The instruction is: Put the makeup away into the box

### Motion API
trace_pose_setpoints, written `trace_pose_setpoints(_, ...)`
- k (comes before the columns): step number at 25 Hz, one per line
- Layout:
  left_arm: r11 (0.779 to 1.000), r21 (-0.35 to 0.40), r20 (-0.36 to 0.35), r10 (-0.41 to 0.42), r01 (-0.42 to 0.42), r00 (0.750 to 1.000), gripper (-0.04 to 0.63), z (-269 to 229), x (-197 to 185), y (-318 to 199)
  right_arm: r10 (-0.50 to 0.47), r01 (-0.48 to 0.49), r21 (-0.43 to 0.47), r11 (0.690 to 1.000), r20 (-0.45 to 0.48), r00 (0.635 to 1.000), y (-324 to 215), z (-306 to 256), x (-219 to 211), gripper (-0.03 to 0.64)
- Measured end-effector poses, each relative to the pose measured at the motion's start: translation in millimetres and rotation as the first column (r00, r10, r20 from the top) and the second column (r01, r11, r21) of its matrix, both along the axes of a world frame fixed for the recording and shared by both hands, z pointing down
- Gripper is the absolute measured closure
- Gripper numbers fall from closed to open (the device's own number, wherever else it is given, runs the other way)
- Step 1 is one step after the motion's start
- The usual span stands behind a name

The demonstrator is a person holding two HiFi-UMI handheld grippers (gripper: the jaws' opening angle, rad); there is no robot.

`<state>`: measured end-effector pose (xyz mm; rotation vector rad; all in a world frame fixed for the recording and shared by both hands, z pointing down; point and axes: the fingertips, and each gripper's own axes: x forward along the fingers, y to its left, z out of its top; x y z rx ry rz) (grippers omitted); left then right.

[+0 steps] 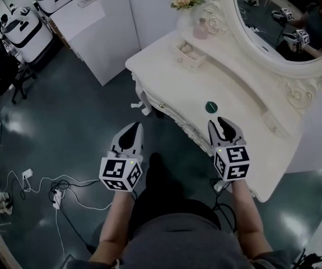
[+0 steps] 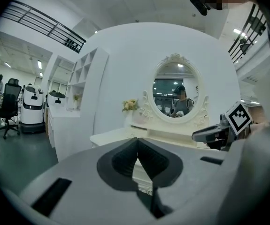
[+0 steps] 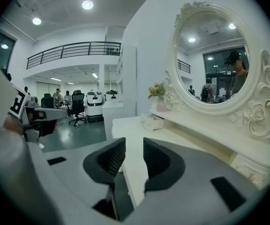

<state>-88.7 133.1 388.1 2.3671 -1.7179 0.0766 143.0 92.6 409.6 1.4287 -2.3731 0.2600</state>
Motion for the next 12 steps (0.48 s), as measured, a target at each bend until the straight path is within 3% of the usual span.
trace_pose_setpoints(12, 0.993, -0.030, -0.038, 0.115, -0.116, 0.993, 0.591, 14, -28, -123, 0.172, -0.178, -0.085, 0.980, -0.078, 0.982, -77, 30, 2, 0.499)
